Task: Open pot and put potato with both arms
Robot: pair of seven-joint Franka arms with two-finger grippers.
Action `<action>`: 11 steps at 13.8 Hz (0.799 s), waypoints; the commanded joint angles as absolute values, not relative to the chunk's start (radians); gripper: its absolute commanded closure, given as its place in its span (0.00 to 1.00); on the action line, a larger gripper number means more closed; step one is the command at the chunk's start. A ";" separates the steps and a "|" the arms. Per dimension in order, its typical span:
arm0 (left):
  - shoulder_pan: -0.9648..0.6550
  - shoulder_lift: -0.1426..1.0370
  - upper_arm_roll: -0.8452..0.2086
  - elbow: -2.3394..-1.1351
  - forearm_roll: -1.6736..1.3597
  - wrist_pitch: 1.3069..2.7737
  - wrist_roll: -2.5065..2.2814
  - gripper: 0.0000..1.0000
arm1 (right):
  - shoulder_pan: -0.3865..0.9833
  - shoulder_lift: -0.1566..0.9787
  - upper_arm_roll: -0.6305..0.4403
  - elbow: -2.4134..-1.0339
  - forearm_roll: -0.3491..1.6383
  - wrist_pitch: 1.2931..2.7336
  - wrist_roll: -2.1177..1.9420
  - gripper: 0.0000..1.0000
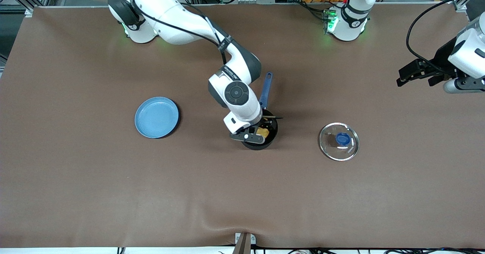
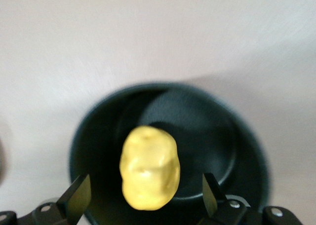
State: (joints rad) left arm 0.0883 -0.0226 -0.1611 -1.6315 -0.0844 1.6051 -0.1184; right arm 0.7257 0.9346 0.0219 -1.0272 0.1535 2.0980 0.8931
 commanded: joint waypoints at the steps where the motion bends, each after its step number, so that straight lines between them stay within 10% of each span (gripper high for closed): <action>1: 0.095 -0.003 -0.164 -1.606 -0.078 1.594 -0.095 0.00 | 0.686 0.847 -0.006 -0.976 0.138 1.941 0.907 0.00; 11: -0.032 0.012 -0.006 -1.600 -0.080 1.606 -0.052 0.00 | 0.192 0.585 0.251 -0.913 0.121 1.573 0.620 0.00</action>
